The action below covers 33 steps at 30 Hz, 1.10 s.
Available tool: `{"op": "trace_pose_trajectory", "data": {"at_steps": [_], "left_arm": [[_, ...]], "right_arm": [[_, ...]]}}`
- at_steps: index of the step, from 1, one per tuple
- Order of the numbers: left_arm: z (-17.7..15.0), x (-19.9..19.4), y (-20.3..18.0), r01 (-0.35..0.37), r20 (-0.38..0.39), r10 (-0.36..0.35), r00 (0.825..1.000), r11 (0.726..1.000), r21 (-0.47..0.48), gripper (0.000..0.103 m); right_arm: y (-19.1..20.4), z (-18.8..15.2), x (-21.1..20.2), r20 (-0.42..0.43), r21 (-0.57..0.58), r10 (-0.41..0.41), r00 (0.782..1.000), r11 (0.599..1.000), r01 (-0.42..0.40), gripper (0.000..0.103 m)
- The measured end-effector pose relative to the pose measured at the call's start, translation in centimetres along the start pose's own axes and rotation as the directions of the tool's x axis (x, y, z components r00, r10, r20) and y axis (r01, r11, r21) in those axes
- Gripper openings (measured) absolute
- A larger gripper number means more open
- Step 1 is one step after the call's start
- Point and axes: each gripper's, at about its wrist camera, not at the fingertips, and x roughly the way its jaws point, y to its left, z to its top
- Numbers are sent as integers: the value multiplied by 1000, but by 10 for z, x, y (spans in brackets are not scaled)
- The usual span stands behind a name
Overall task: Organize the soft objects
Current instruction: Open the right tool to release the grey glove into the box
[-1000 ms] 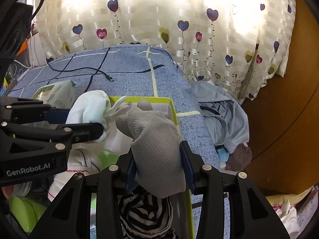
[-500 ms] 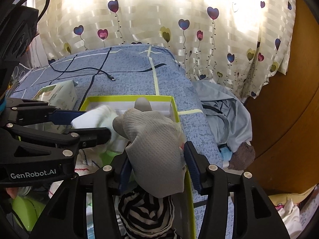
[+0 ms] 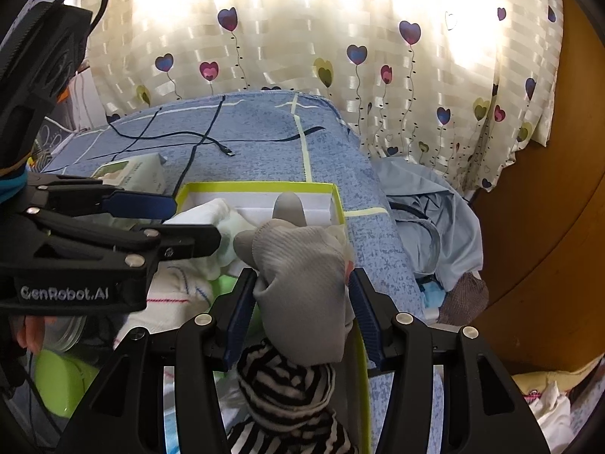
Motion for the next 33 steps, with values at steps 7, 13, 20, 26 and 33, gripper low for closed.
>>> {"op": "trace_pose_trajectory", "data": {"at_steps": [7,13,20,26,33], "left_arm": [[0,-5,1,-3,9,3,1000,1000,-2,55],[0,-6,1,-7,5,7,1000,1000,-6,55],[-4,-15,-2,-9,12,10,1000,1000,-3,55],[-8,-23,-3,-11,22,11,1000,1000,-2,55],[-23,-40,-10,-20,34,20,999,1000,1,55]], "right_arm": [[6,-3,-1,-17,-1,81,997,997,-81,51],[11,-3,7,-22,20,111,994,994,-111,51],[13,-4,0,-15,13,79,997,997,-79,51],[6,-7,-17,10,41,54,998,998,-54,51],[5,-18,-31,17,83,30,999,996,-31,51]]}}
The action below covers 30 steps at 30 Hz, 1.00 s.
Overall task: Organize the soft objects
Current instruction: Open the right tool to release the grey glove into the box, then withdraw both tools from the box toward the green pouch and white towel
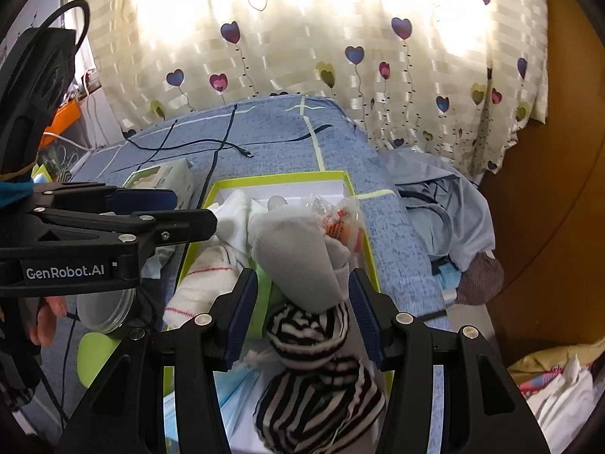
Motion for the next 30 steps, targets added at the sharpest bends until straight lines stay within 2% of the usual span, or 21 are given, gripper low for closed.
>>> {"op": "trace_pose_trajectory", "data": {"at_steps": [15,23,30], "left_arm": [[-36,-43,-2,-29,56,30,998,999,-21,55],[-53,-68,5,-33,103,39,994,998,-53,55],[-69,-84,20,-78,121,89,989,993,-88,55]], "right_arm": [[11,-17,-33,38,44,-84,996,996,83,51],[22,-20,-45,67,47,-76,995,996,73,51],[45,-18,-51,100,15,-48,994,999,46,51]]}}
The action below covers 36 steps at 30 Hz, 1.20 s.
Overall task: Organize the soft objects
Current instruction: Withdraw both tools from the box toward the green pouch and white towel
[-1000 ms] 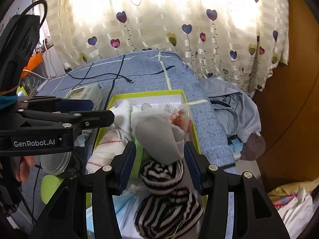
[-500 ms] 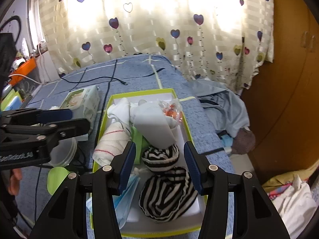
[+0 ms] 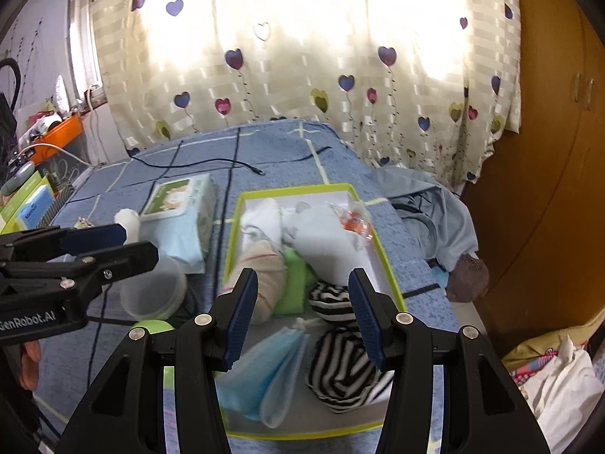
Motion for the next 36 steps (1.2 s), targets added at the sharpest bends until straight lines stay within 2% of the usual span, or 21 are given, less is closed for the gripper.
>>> {"op": "trace_pose_trajectory", "data": {"at_steps": [8,11,22,36], "left_arm": [[-13,-17,24,-57,37,59,998,998,-32,55],[-17,-23,34,-108,50,110,993,993,-40,55],[-28,-28,73,-137,39,142,989,984,-118,55],[-39,-37,124,-178,29,188,982,962,-208,56]], "right_arm": [[26,2,1,16,-32,41,999,999,-40,51],[37,5,3,25,-49,57,998,997,-56,51],[73,13,11,39,-101,118,992,988,-113,51],[119,24,33,11,-165,171,985,972,-167,51]]}}
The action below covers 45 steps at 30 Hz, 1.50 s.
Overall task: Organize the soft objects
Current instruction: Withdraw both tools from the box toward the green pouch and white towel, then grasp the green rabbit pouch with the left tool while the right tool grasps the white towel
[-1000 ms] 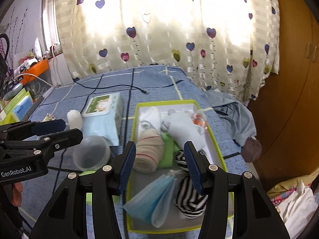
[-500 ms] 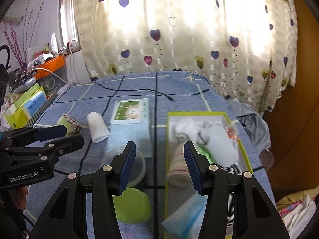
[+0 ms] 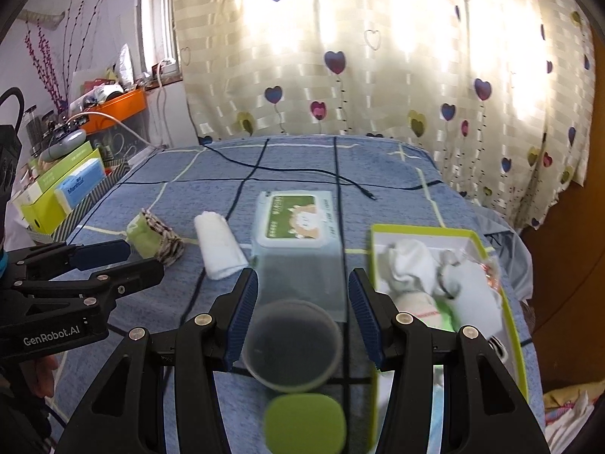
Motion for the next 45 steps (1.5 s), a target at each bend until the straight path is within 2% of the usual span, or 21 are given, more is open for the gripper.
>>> {"op": "trace_pose_trajectory", "data": {"at_steps": [5,11,16,22,29,33,37,40,45], "left_arm": [[1,0,32,-40,-5,40,999,997,-63,57],[-1,1,67,-82,-17,80,997,989,-122,59],[-5,7,92,-98,-37,93,995,978,-182,59],[-4,20,108,-115,-70,103,992,973,-198,60],[-3,38,123,-73,-96,49,994,963,-258,61],[-2,51,127,-45,-123,11,992,960,-276,65],[2,60,129,-20,-125,-18,992,955,-296,65],[3,71,135,12,-142,-64,988,940,-342,65],[4,77,137,7,-149,-65,987,933,-360,65]], "right_arm": [[15,10,11,-1,-14,26,1000,1000,-26,51],[35,19,36,-60,-54,92,994,994,-95,51],[54,20,58,-98,-83,102,990,990,-110,51],[64,20,85,-147,-81,107,983,989,-120,51],[80,25,109,-175,-137,96,980,983,-121,51],[83,27,122,-202,-125,108,973,983,-135,51],[92,26,128,-204,-175,67,977,979,-104,51],[97,27,129,-214,-184,84,973,975,-124,51],[100,28,132,-197,-217,46,979,972,-89,51]]}}
